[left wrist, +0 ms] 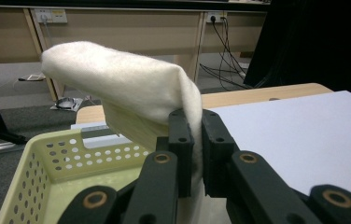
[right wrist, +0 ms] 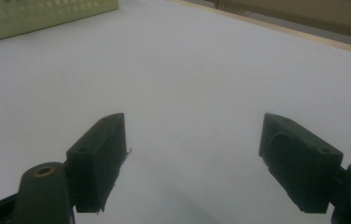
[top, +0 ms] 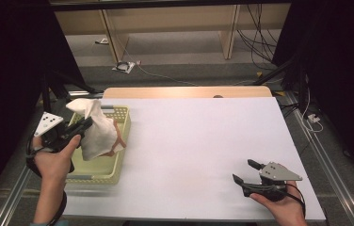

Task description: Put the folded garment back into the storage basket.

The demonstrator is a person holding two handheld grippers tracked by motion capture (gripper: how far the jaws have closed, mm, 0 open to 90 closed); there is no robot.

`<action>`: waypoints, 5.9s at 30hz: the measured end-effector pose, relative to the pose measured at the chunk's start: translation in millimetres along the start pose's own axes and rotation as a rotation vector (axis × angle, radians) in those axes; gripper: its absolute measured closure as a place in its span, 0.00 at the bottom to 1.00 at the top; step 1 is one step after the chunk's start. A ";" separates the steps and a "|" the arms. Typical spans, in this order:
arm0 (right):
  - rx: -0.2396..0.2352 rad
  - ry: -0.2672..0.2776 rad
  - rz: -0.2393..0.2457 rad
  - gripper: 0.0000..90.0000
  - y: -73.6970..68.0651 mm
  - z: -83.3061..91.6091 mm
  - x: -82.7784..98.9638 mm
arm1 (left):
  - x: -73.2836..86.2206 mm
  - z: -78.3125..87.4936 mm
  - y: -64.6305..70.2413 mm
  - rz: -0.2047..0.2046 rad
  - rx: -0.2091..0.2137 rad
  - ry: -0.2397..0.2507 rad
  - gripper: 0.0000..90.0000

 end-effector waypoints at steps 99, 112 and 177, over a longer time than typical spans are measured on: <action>0.012 -0.014 -0.005 0.26 1.2 -0.8 0.4 | 33.0 -12.2 -37.3 -0.030 0.039 -0.233 0.93; 0.014 -0.017 -0.002 0.26 1.2 -2.4 0.5 | 44.3 -36.7 -47.6 -0.015 0.052 -0.319 0.93; 0.007 -0.003 -0.003 0.26 0.2 -3.2 -0.2 | 63.7 -85.0 -93.2 0.011 -0.103 -0.606 0.92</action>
Point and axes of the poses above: each handheld gripper's, and its own axes: z roughly backward along the jaws, x roughly out of its underside, y roughly to its right, the point moved 2 cm from there along -z, roughly forward along the jaws, and after that the axes turned 3 degrees about -y, right-handed, at the moved point
